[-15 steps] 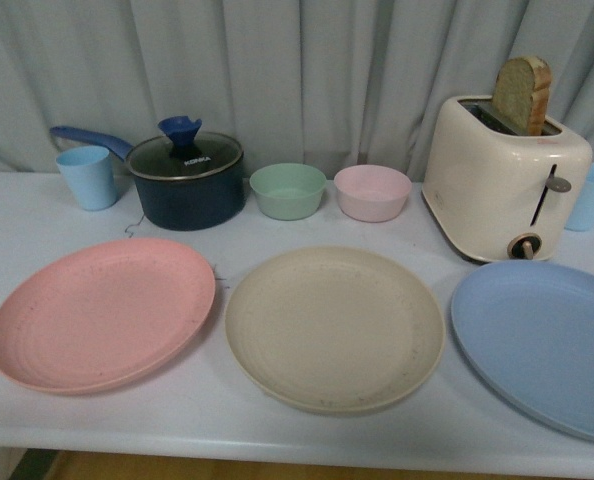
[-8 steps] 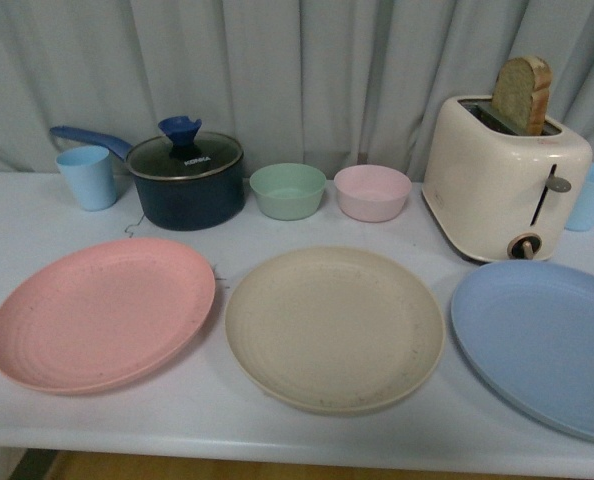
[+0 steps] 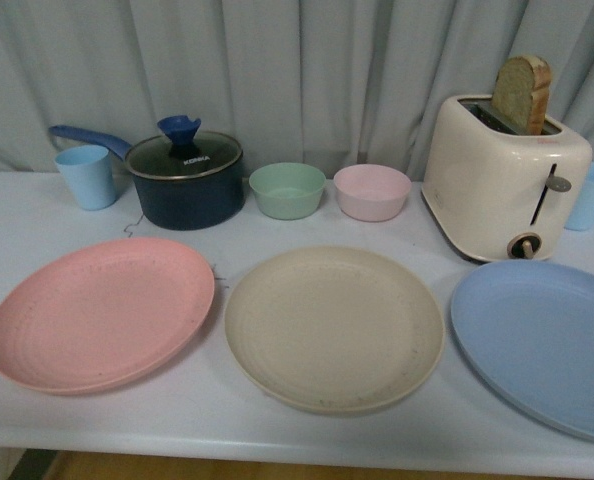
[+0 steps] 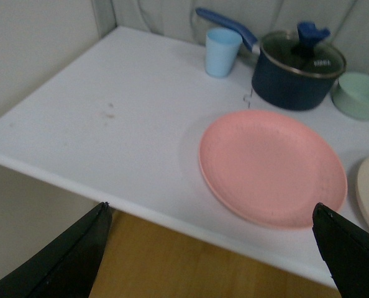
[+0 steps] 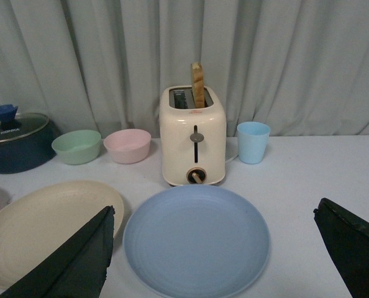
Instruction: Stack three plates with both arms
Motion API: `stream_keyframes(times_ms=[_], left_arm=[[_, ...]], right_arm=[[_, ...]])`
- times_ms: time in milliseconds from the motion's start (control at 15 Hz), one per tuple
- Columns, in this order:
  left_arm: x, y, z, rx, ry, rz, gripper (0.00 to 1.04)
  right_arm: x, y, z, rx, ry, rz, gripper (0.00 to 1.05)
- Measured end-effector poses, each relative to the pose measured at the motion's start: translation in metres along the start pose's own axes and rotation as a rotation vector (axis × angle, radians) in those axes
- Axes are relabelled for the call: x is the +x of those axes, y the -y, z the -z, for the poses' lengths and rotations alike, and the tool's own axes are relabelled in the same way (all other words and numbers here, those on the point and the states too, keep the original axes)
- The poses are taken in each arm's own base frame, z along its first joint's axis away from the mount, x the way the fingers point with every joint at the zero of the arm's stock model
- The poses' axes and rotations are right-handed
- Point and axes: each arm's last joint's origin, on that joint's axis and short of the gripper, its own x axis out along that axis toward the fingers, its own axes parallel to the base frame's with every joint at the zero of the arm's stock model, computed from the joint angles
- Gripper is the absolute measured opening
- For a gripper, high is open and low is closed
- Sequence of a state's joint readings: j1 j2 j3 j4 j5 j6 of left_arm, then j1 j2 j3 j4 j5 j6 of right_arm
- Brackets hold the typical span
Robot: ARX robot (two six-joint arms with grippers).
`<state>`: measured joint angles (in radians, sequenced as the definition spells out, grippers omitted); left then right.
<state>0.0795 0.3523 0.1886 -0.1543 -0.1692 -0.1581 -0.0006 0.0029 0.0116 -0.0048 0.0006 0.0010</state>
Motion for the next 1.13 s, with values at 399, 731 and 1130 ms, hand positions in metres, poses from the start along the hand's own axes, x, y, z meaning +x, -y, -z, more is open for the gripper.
stream_keyframes(times_ms=[399,731,1130], left_arm=[[0.103,-0.018,-0.038,0.098,0.083,0.111,0.98],[0.217,-0.036,0.008,0.156,-0.19,0.203,0.98],[0.273,-0.018,0.032,0.144,-0.312,0.411,0.98]], right_arm=[[0.0,0.0,0.0,0.0,0.001,-0.001,0.98],[0.0,0.0,0.0,0.0,0.001,-0.001,0.98],[0.0,0.0,0.0,0.0,0.001,-0.001,0.98]])
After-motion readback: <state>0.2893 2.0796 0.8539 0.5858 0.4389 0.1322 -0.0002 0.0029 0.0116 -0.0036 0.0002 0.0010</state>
